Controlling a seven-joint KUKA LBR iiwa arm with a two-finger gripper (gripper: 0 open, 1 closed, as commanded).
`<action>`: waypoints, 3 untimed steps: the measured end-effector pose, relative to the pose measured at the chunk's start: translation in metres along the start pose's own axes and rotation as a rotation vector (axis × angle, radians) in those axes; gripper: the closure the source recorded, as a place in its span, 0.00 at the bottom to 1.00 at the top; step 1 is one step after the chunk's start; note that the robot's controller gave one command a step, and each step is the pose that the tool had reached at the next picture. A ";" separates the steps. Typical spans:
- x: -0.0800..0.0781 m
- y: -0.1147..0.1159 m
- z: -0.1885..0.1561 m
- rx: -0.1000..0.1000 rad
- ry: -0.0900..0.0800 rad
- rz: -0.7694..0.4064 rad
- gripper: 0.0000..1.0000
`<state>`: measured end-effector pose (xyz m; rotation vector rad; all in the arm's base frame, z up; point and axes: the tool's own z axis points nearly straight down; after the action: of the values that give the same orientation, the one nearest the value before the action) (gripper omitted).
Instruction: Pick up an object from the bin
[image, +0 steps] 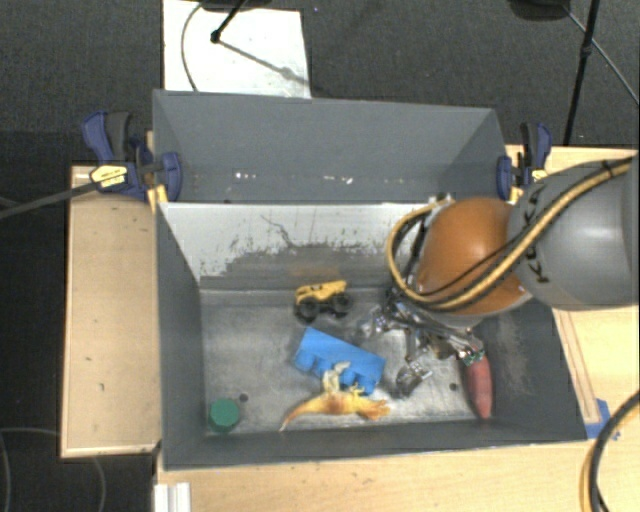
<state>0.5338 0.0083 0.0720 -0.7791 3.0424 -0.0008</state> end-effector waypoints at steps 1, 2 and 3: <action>-0.009 0.020 0.000 0.004 0.001 -0.098 0.00; -0.017 0.040 -0.003 0.004 -0.019 -0.343 1.00; -0.009 0.032 -0.004 0.003 -0.016 -0.396 1.00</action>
Offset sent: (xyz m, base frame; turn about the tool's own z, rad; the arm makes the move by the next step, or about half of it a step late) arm -0.0151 0.0188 -0.0020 -0.4362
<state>0.5262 0.0408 0.0756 -1.3549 2.8153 0.0005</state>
